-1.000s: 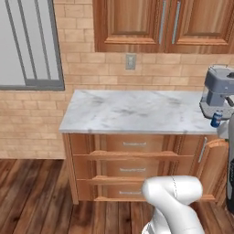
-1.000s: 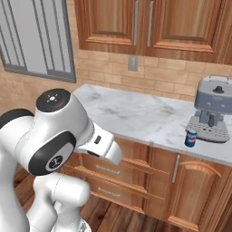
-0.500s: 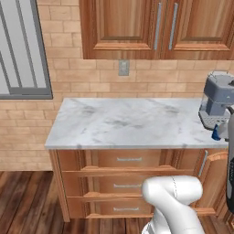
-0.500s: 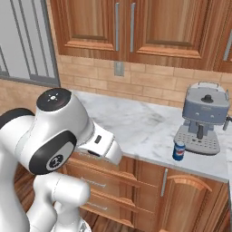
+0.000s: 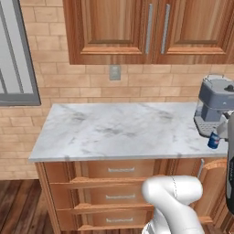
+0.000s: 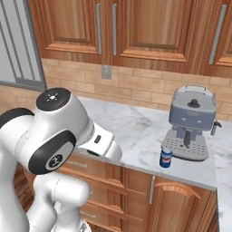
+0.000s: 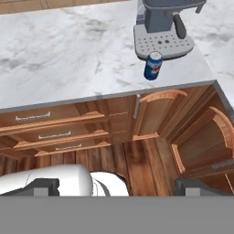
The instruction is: Four empty soda cans are scattered around the kitchen. Gather all the cans and cluster them next to the stove for recycling.
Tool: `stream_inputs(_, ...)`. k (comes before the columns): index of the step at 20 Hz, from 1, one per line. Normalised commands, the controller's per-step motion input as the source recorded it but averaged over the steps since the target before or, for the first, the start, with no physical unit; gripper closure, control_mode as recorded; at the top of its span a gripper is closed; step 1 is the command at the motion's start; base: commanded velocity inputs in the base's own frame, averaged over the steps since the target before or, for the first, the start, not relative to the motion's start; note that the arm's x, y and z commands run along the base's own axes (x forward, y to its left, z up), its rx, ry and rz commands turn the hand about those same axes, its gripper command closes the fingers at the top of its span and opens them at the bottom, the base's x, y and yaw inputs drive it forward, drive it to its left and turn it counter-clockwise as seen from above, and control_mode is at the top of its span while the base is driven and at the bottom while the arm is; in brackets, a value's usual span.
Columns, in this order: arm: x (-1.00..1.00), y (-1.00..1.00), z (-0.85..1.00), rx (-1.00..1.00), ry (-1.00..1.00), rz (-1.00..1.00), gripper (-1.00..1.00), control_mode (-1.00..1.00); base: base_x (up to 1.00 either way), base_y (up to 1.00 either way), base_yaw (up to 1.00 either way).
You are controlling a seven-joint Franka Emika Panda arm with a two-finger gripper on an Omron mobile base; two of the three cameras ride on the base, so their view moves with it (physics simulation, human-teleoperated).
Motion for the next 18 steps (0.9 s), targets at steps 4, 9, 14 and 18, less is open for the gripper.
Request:
stream_inputs(4, 0.00, 0.00, 0.00, 0.00, 0.00, 0.00, -1.00, 1.00, 0.22, -0.38, -0.06)
stream_inputs(9, 0.13, -0.19, -0.09, 0.00, 0.03, -0.03, -1.00, -1.00, 0.10, -0.11, -0.03)
stream_inputs(14, 0.06, -0.35, -0.21, 0.01, 0.04, -0.03, -1.00, -1.00, 0.00, 0.00, 0.00)
stream_inputs(18, 0.03, -0.16, -0.07, 0.00, -0.03, 0.00, -1.00, -1.00, 0.00, 0.00, 0.00)
